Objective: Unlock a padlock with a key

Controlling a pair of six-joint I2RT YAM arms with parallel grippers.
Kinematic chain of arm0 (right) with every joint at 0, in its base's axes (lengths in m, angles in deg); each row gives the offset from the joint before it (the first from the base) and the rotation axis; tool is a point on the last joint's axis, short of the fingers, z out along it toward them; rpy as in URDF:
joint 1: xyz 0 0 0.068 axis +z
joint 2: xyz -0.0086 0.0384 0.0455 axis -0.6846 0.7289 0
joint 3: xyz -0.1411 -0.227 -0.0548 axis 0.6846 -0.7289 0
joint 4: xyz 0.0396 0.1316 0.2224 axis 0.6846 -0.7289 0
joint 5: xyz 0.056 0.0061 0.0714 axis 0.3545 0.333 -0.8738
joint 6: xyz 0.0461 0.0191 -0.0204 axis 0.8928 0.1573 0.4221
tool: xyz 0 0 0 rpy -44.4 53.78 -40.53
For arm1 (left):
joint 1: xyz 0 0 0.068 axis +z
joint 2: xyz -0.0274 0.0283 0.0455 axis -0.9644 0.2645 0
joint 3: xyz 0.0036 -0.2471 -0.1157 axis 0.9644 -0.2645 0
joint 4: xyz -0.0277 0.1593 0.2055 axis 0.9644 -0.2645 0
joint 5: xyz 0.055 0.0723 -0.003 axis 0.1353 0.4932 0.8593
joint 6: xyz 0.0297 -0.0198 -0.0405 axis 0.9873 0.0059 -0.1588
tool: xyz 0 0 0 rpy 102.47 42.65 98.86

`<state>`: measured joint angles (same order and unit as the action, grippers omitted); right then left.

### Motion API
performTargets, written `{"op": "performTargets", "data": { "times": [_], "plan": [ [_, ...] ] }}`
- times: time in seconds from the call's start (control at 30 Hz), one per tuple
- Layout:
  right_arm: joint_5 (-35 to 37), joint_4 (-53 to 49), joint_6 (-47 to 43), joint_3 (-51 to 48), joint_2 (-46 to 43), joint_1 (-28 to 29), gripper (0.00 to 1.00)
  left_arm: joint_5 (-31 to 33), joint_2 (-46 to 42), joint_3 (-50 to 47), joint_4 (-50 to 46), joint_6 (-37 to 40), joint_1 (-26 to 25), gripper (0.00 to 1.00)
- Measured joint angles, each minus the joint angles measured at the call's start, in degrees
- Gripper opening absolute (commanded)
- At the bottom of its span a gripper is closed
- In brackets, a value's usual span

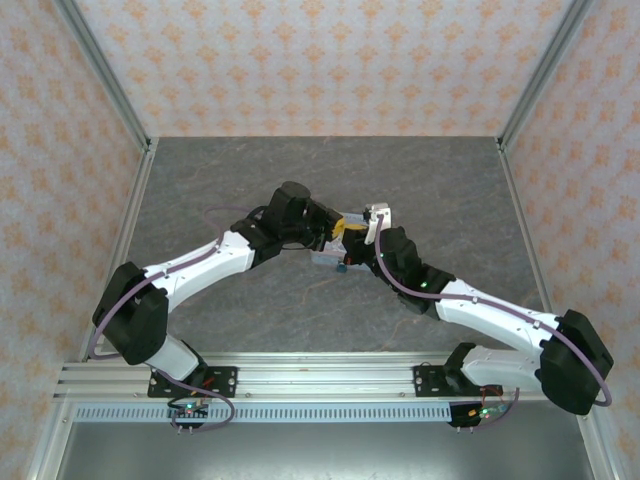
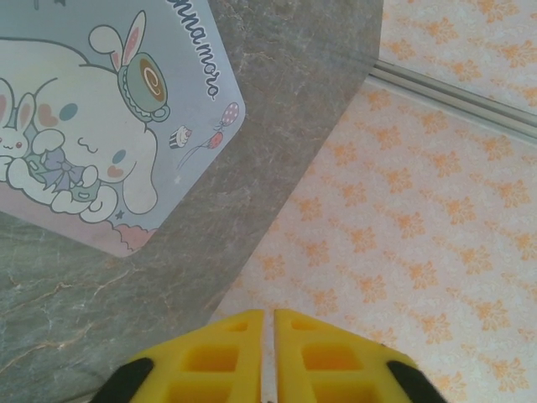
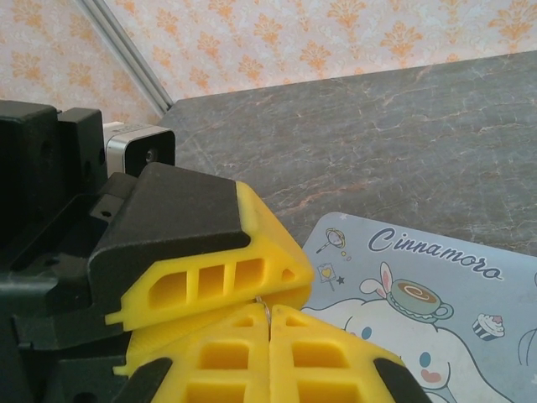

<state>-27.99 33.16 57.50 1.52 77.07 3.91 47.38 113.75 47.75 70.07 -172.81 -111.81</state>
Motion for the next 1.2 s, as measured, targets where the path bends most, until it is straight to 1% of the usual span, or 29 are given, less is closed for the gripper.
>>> {"op": "performTargets", "data": {
  "times": [0.03, 0.1, 0.13, 0.2, 0.23, 0.3, 0.33, 0.4, 0.5, 0.6, 0.7, 0.83, 0.93, 1.0, 1.1, 1.2],
  "plan": [
    [0.00, 0.02, 0.00, 0.07, 0.04, 0.00, 0.00, 0.00, 0.00, 0.00, 0.00, 0.00, 0.00, 0.01],
    [0.00, -0.02, 0.00, 0.11, 0.07, 0.00, 0.00, 0.11, 0.00, 0.00, 0.02, -0.07, 0.00, 0.00],
    [0.04, -0.02, 0.02, 0.13, 0.07, 0.00, 0.09, 0.11, 0.00, 0.00, 0.00, 0.04, 0.00, 0.00],
    [0.44, -0.09, 0.37, 0.13, 0.00, 0.00, 0.33, 0.15, 0.00, 0.00, 0.02, 0.24, 0.00, 0.00],
    [0.81, -0.37, 0.70, 0.13, -0.22, 0.00, 0.41, 0.42, 0.00, 0.00, 0.02, 0.68, 0.00, 0.00],
    [1.07, -1.66, 1.86, 0.13, -1.70, -0.33, 0.48, 0.94, 0.00, 0.00, 0.00, 2.32, 0.02, 0.00],
    [0.98, -2.40, 3.15, 0.07, -3.30, -1.01, 0.49, 1.18, 0.00, 0.00, 0.00, 3.93, 0.11, 0.00],
    [0.44, -3.74, 6.36, -0.35, -7.63, -3.67, 0.51, 1.95, 0.00, 0.00, 0.02, 8.22, 0.44, 0.00],
    [-1.97, -4.33, 12.87, -1.44, -14.25, -9.62, 0.51, 2.91, 0.00, -0.02, 0.92, 15.23, 1.36, 0.00],
    [-6.27, -3.58, 20.87, -2.84, -16.90, -14.40, 0.51, 3.58, -0.31, -0.37, 4.48, 23.32, 2.12, 0.00],
    [-11.32, 1.38, 30.38, -5.79, -15.15, -16.92, 0.51, 3.80, -1.55, -1.40, 8.59, 30.91, 2.38, 0.00],
    [-16.98, 10.64, 42.29, -8.87, -7.37, -17.62, 0.51, 3.76, -3.52, -3.15, 15.10, 38.40, 2.38, 0.00],
    [-19.54, 18.18, 49.94, -9.92, -2.47, -17.59, 0.51, 3.80, -4.33, -3.82, 17.84, 41.13, 2.38, 0.00],
    [-20.28, 21.92, 53.92, -10.03, -0.76, -17.57, 0.51, 4.00, -4.39, -3.89, 19.10, 41.68, 2.38, 0.00],
    [-20.09, 26.80, 58.62, -10.03, 0.17, -16.81, 0.57, 4.96, -4.42, -4.39, 20.57, 41.55, 2.38, 0.00],
    [-18.82, 30.95, 62.25, -10.03, 0.79, -14.56, 0.62, 6.95, -4.52, -6.14, 22.60, 39.93, 2.38, 0.00]
  ]
}}
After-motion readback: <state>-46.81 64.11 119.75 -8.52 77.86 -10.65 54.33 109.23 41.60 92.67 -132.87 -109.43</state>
